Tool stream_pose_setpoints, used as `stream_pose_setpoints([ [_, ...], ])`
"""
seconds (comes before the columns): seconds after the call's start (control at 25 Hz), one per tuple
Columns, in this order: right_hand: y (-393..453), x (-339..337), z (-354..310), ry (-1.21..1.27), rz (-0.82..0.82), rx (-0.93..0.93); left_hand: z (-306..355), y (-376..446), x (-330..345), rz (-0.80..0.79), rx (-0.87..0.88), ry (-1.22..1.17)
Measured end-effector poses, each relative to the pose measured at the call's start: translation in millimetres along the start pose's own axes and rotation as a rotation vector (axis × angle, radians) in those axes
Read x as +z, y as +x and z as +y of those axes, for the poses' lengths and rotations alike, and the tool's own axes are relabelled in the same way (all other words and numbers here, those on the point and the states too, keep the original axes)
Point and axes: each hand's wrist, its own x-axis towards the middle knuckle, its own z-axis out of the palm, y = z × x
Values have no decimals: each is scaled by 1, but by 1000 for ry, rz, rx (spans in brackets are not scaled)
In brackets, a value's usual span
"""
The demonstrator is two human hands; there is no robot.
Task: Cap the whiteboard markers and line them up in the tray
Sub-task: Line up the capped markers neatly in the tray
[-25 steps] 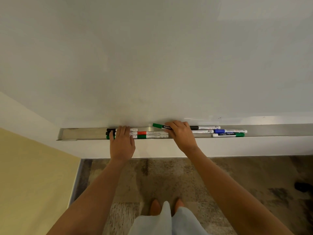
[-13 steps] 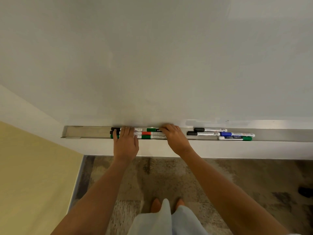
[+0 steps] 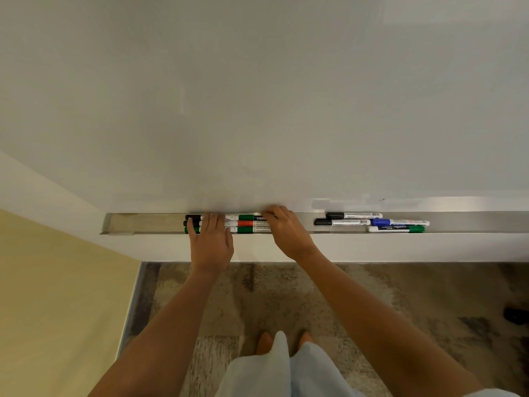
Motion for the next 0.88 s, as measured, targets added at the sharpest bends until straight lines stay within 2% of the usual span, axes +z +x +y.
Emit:
stream_pose_setpoints([
  [0.16,-17,-7,11,70,132,158,1,-3,0,20,5,10],
  [0.32,-48,-20,38,-23,176,241,6,-2,-3,74,48,-2],
  [0.52,-85,-40,82,-99,237,443,16,-2,-6,148,81,-51],
  [0.68,-99,-45,95,-181,222,404,23,-5,-5,191,125,-61],
  [0.88,-100,-44,86,-116,273,344,32,-7,-8,219,149,-58],
])
